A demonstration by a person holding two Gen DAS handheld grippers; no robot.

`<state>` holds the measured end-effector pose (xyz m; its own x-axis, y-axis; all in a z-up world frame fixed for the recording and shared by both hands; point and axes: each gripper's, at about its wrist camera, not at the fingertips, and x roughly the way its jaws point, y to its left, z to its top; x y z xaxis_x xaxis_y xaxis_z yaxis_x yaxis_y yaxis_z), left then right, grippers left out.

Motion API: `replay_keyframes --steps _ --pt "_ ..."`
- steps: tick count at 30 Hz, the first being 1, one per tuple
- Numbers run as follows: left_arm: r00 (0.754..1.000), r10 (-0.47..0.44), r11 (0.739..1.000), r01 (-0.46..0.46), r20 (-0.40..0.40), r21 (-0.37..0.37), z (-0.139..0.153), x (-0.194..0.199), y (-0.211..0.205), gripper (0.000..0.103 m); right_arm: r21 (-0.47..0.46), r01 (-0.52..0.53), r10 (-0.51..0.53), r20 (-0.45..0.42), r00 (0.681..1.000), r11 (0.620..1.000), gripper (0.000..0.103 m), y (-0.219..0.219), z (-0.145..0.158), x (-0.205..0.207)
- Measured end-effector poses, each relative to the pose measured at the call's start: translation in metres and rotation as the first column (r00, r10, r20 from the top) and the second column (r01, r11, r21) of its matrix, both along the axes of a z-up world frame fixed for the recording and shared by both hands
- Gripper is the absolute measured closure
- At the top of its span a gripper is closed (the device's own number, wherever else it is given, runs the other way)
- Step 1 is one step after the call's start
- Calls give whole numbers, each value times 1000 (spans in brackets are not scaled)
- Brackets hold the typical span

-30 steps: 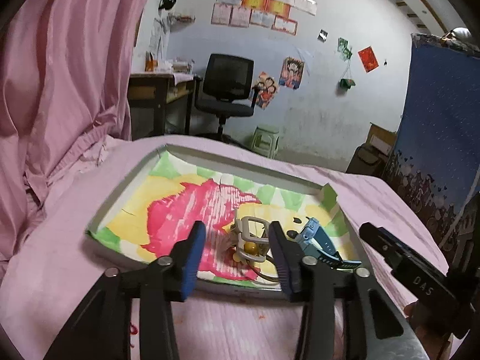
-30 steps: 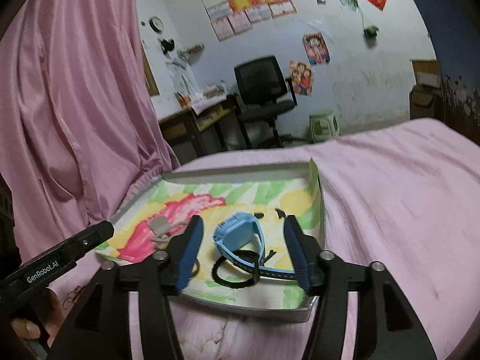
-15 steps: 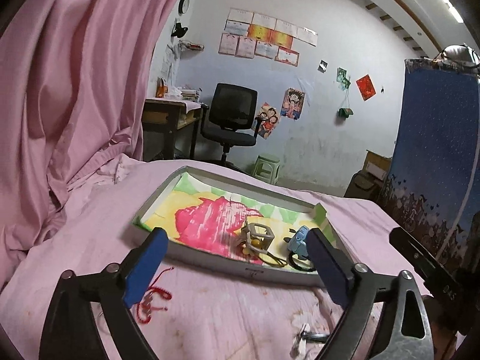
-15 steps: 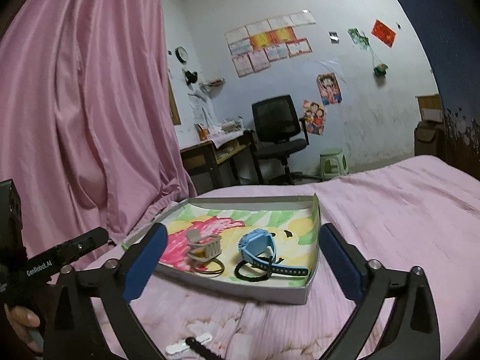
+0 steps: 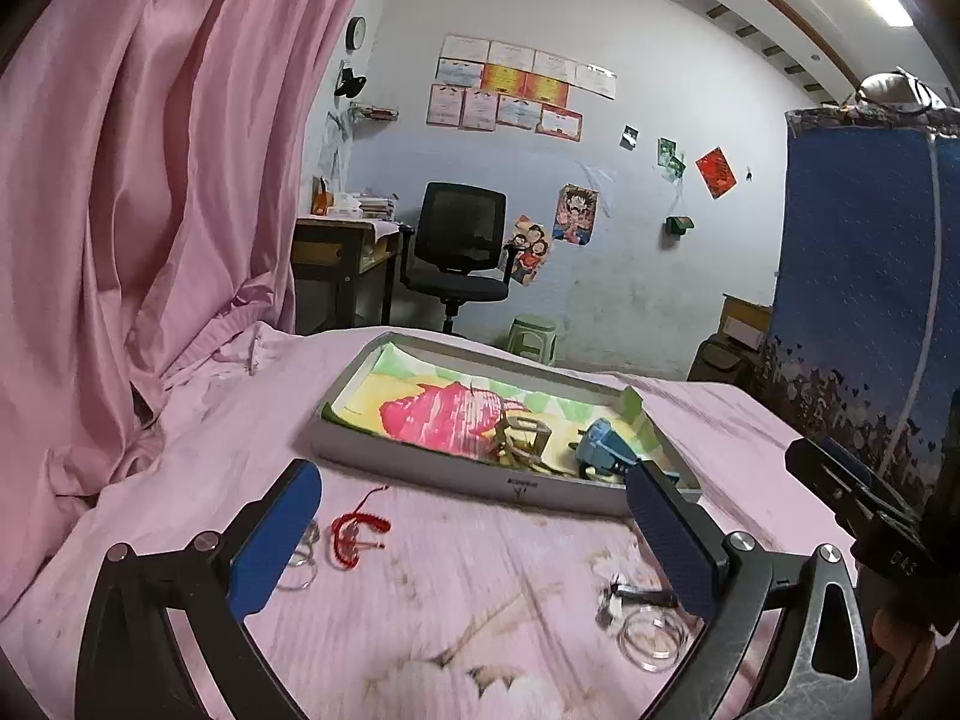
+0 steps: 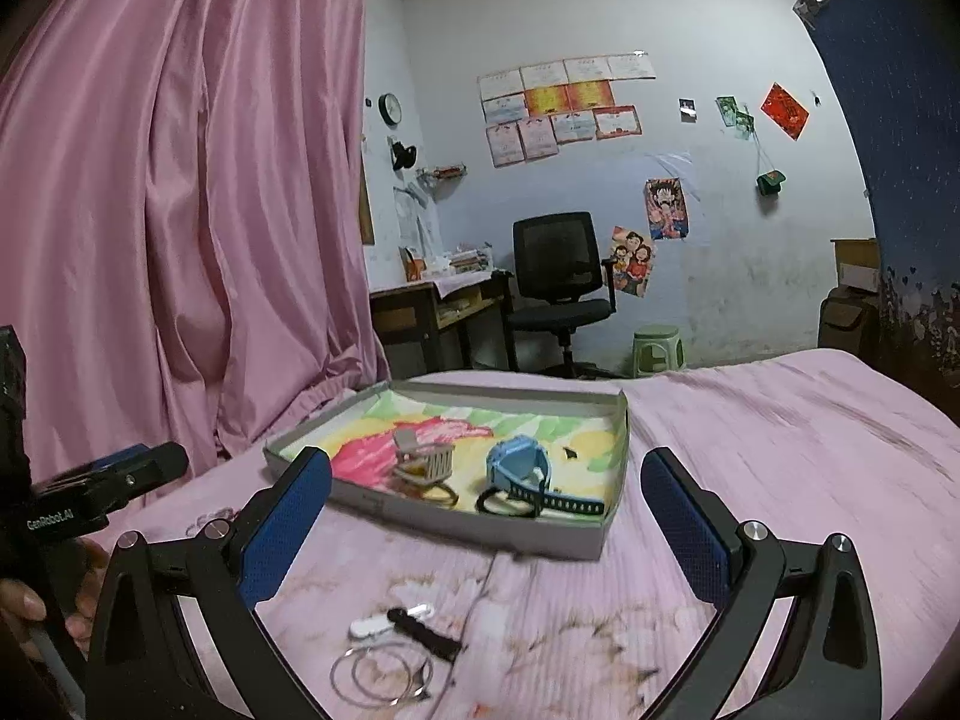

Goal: Organize jewelry
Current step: 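Move both tools back toward the silver rings on the bed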

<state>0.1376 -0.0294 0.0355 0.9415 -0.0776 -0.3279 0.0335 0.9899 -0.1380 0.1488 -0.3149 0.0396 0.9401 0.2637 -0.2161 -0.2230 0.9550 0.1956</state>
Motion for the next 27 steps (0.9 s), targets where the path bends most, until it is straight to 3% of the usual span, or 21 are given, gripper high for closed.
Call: replay_keyframes --steps 13,27 --pt "996 18 1000 -19 -84 -12 -21 -17 29 1 9 -43 44 -182 982 999 1 1 -23 -3" --pt "965 75 996 -87 -253 -35 -46 9 62 1 45 -139 146 -362 921 989 4 20 -60 14"
